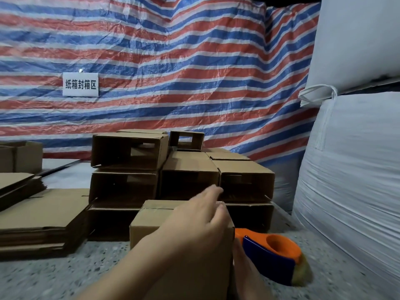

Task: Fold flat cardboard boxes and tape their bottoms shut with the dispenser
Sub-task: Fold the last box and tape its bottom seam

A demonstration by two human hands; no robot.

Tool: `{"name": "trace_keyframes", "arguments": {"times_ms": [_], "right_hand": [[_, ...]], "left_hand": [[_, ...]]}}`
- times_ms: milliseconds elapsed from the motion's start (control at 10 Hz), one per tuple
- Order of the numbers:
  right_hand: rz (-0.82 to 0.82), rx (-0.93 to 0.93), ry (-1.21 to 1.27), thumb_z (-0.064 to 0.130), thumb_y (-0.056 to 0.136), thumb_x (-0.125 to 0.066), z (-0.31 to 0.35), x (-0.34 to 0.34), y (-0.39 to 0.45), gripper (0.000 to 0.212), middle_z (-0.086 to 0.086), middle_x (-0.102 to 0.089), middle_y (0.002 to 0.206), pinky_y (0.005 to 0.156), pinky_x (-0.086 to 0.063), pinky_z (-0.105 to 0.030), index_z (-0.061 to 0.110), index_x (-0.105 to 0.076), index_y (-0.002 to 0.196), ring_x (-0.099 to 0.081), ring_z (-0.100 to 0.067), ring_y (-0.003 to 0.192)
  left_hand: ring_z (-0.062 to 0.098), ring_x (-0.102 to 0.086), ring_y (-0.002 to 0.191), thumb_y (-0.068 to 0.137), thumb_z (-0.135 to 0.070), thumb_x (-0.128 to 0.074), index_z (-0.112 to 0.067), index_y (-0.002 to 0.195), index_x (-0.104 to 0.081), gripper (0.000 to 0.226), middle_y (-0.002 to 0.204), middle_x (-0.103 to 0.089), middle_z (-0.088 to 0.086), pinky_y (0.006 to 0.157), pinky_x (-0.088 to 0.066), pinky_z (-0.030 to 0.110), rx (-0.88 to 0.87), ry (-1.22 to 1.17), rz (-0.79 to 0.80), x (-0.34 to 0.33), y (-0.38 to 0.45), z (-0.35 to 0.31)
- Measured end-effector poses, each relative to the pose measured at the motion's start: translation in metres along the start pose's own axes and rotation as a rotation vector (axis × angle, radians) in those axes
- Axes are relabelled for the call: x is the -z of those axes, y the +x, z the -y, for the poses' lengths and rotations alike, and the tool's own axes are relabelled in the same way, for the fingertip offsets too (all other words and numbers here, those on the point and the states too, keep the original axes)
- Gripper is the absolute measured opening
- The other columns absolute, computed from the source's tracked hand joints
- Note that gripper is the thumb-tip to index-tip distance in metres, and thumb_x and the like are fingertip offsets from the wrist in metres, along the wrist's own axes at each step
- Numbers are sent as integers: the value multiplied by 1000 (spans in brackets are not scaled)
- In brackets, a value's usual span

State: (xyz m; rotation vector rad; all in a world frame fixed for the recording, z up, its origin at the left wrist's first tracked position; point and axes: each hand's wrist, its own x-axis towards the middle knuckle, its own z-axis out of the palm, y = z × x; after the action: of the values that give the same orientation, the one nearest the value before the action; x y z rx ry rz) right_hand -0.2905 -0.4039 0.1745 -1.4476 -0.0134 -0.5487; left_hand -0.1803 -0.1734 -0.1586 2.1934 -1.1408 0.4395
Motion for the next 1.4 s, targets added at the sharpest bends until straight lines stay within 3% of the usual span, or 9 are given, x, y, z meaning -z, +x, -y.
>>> {"name": "trace_keyframes", "arguments": {"times_ms": [100,200,400,500,600,900,1100,1200,1400], "right_hand": [[35,-158,-199,94,75,-35,-268,-13,-63,81,41,-14,140,92,-30,-9,63,-3,142,-24,27,118],[270,13,-229,83,72,-42,-402,-25,-134,79,51,-7,142,89,-32,3,69,1,136,-17,41,115],[264,93,-377,59,90,-46,-416,-35,-128,65,41,-36,146,102,-38,-9,62,-11,145,-38,18,132],[152,21,-304,73,86,-45,-399,-41,-112,66,21,-65,129,101,-51,-29,44,-44,145,-61,0,119],[95,-212,-424,70,93,-38,-374,-45,-83,53,13,-76,103,82,-51,-28,33,-69,115,-70,-6,98],[71,-629,-659,69,99,-32,-394,-52,-61,77,-8,-44,155,106,-34,-37,17,-37,155,-40,-30,141],[3,-620,-407,53,104,-38,-394,-40,-92,44,5,-63,107,74,-43,-31,23,-58,129,-57,-15,92],[-24,-628,-318,40,102,-49,-395,-48,-118,26,-1,-67,108,64,-37,-29,21,-62,112,-58,-13,92],[-123,-128,-81,34,98,-52,-318,-59,-120,39,-9,-72,109,75,-52,-38,17,-55,134,-67,-26,102]], "left_hand": [[-32,-32,106,97,-51,-30,-37,137,-43,44,122,-43,-32,83,-28,-7,-45,-93,-263,20,-9,2],[-14,-47,112,93,-52,-32,-30,130,-51,46,115,-50,-25,87,-40,8,16,-101,-564,35,-33,28],[11,-51,113,105,-15,-37,-36,118,-49,28,119,-57,-13,91,-40,29,544,-673,-465,3,-83,79],[-6,-50,103,101,-30,-46,-46,109,-52,19,110,-58,-23,79,-38,19,531,-660,-413,13,-78,76],[2,-56,90,94,-52,-52,-42,95,-58,12,97,-63,-16,66,-40,21,722,-631,-309,39,-55,83],[27,-65,89,96,-57,-49,-2,121,-59,61,100,-67,14,61,-49,31,1139,-654,-5,20,-49,104],[21,-56,96,99,-58,-40,-14,139,-49,61,119,-56,4,86,-47,39,1104,-716,-67,21,-76,98],[18,-51,101,99,-56,-42,-21,139,-44,53,109,-51,-5,87,-43,38,967,-728,-182,15,-84,71],[-11,-53,92,94,-57,-45,-42,126,-44,35,110,-54,-26,70,-40,18,467,-633,-443,54,-64,15]]}}
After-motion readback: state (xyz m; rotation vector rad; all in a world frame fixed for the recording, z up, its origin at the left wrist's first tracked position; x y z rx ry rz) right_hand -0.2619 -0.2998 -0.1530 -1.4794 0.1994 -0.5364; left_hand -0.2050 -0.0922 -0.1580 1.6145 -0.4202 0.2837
